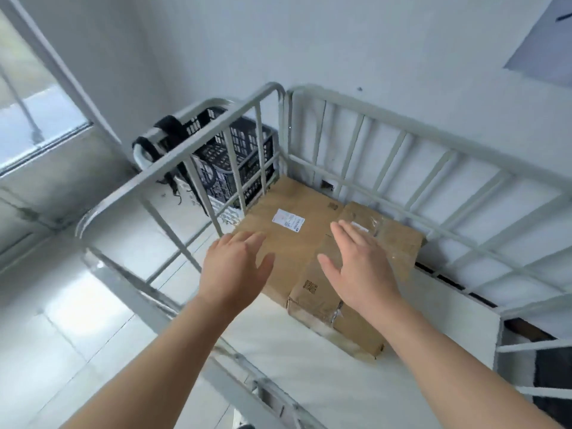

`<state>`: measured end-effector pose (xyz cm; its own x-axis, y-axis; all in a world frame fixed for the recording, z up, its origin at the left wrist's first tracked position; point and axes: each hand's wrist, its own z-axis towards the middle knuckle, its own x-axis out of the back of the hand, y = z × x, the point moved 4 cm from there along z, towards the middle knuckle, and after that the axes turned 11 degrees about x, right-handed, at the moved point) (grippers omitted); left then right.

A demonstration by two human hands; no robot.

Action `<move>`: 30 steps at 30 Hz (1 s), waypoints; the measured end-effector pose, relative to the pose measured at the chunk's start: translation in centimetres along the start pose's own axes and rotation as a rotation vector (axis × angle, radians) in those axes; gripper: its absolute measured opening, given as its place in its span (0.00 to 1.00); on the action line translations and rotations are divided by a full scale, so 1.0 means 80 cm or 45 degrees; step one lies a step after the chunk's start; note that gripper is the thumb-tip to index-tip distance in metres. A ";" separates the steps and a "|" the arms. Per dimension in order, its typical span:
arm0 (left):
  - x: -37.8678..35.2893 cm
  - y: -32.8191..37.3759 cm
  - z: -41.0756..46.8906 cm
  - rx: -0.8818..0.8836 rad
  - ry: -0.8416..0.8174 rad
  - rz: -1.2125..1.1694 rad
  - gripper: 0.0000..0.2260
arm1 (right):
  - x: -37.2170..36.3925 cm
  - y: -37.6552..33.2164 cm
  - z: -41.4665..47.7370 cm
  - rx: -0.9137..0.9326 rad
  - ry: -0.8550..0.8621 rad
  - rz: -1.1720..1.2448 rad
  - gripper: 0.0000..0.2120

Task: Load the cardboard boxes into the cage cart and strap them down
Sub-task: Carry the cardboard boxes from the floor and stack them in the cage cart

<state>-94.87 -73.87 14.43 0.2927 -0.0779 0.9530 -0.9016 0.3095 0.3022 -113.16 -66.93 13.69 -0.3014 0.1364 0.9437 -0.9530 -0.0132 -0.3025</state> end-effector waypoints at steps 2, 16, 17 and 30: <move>0.040 -0.018 -0.038 0.102 0.079 0.007 0.18 | 0.020 -0.039 -0.002 0.130 -0.003 0.007 0.28; 0.213 -0.201 -0.345 0.937 0.507 -0.037 0.17 | 0.066 -0.398 -0.034 1.042 -0.132 0.112 0.27; 0.219 -0.218 -0.370 1.005 0.525 -0.033 0.17 | 0.061 -0.428 -0.041 1.108 -0.154 0.116 0.27; 0.284 -0.414 -0.709 1.731 0.652 -0.014 0.19 | -0.039 -0.799 -0.207 1.683 -0.393 0.254 0.26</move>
<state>-40.28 -32.11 24.94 0.1182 0.3562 0.9269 -0.4125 -0.8315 0.3721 -50.85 -50.11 27.87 -0.2637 -0.2005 0.9435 -0.1582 -0.9559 -0.2474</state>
